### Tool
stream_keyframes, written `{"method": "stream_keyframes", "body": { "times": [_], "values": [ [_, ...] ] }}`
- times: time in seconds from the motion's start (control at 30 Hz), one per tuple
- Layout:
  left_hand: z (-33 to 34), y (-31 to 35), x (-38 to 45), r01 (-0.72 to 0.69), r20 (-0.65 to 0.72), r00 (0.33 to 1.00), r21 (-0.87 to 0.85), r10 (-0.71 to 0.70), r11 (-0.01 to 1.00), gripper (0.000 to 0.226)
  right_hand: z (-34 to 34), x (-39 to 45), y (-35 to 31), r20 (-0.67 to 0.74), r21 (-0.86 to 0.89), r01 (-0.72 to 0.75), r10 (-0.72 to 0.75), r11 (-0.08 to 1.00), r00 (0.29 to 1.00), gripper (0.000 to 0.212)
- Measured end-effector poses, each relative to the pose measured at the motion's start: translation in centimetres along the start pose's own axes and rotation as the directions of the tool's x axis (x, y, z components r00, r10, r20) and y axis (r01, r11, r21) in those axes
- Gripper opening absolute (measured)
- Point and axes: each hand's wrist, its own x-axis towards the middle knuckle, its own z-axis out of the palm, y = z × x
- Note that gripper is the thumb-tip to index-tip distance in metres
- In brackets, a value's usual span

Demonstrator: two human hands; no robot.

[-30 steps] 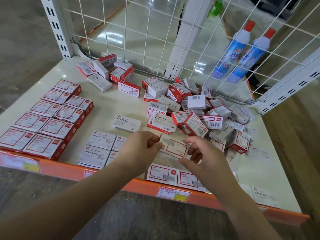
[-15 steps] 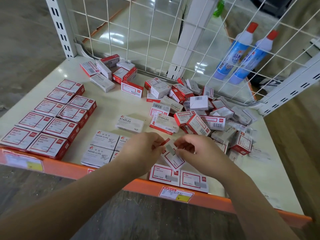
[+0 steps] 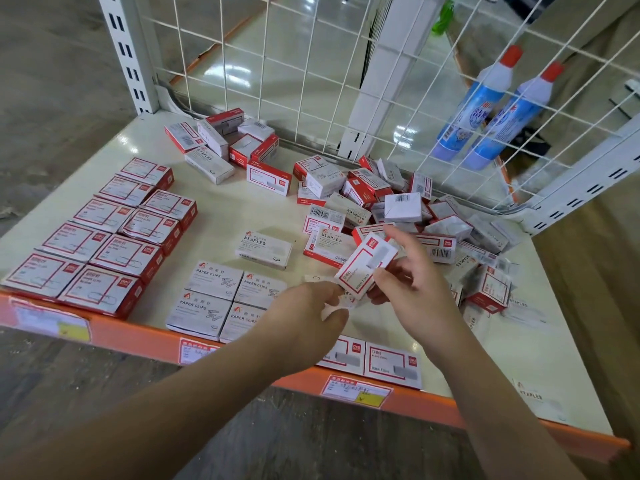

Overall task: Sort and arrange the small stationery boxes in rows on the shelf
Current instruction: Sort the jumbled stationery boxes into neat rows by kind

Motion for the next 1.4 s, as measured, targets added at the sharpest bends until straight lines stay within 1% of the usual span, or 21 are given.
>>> {"method": "stream_keyframes", "body": {
  "times": [0.07, 0.17, 0.37, 0.47, 0.57, 0.63, 0.73, 0.9, 1.03, 1.3, 1.4],
  "values": [
    [0.1, -0.1, 0.0, 0.01, -0.009, 1.0, -0.06, -0.011, 0.998, 0.033, 0.2, -0.1, 0.1, 0.026, 0.012, 0.006, -0.007, 1.0, 1.0, 0.049],
    [0.2, -0.4, -0.2, 0.015, -0.041, 0.999, -0.093, -0.019, 0.996, 0.035, 0.3, -0.1, 0.2, 0.044, 0.011, 0.019, -0.02, 1.0, 0.999, 0.048],
    [-0.1, -1.3, -0.1, -0.053, -0.134, 0.99, -0.145, 0.033, 0.988, 0.043, -0.1, -0.4, 0.2, 0.064, 0.0, 0.034, -0.034, 0.999, 0.997, 0.048],
    [-0.6, -1.6, 0.4, -0.054, -0.164, 0.986, -0.2, 0.021, 0.978, 0.049, -0.4, -0.4, 0.4, 0.069, -0.025, 0.02, -0.018, 0.999, 0.997, 0.044],
    [-1.0, -1.9, 0.7, -0.056, -0.194, 0.981, -0.256, 0.005, 0.965, 0.039, -0.4, -0.6, 0.8, 0.06, -0.076, 0.01, -0.005, 0.997, 0.998, 0.038],
    [-1.1, -1.9, 0.9, -0.07, -0.237, 0.972, -0.236, 0.012, 0.969, 0.035, -0.2, -0.7, 1.1, 0.067, -0.113, 0.002, 0.005, 0.994, 0.998, 0.039],
    [-1.2, -2.0, 1.0, -0.09, -0.291, 0.956, -0.186, 0.033, 0.978, 0.031, 0.1, -0.8, 1.4, 0.091, -0.109, 0.0, 0.01, 0.994, 0.996, 0.042],
    [-0.9, -2.3, 0.9, -0.071, -0.298, 0.954, -0.138, 0.027, 0.988, 0.025, 0.0, -0.9, 1.7, 0.088, -0.153, 0.042, -0.029, 0.987, 0.996, 0.042],
    [-0.6, -2.4, 0.8, -0.083, -0.322, 0.945, -0.071, 0.056, 0.994, 0.022, -0.2, -0.8, 1.6, 0.09, -0.185, 0.081, -0.065, 0.979, 0.994, 0.046],
    [-0.8, -1.9, 0.8, -0.09, -0.283, 0.955, 0.018, 0.092, 0.996, 0.024, -0.8, -0.8, 1.6, 0.089, -0.222, 0.099, -0.081, 0.97, 0.993, 0.047],
    [-0.7, -1.7, 0.6, -0.095, -0.261, 0.959, 0.068, 0.109, 0.993, 0.029, -1.6, -0.9, 1.8, 0.106, -0.248, 0.07, -0.045, 0.966, 0.993, 0.045]
  ]
}}
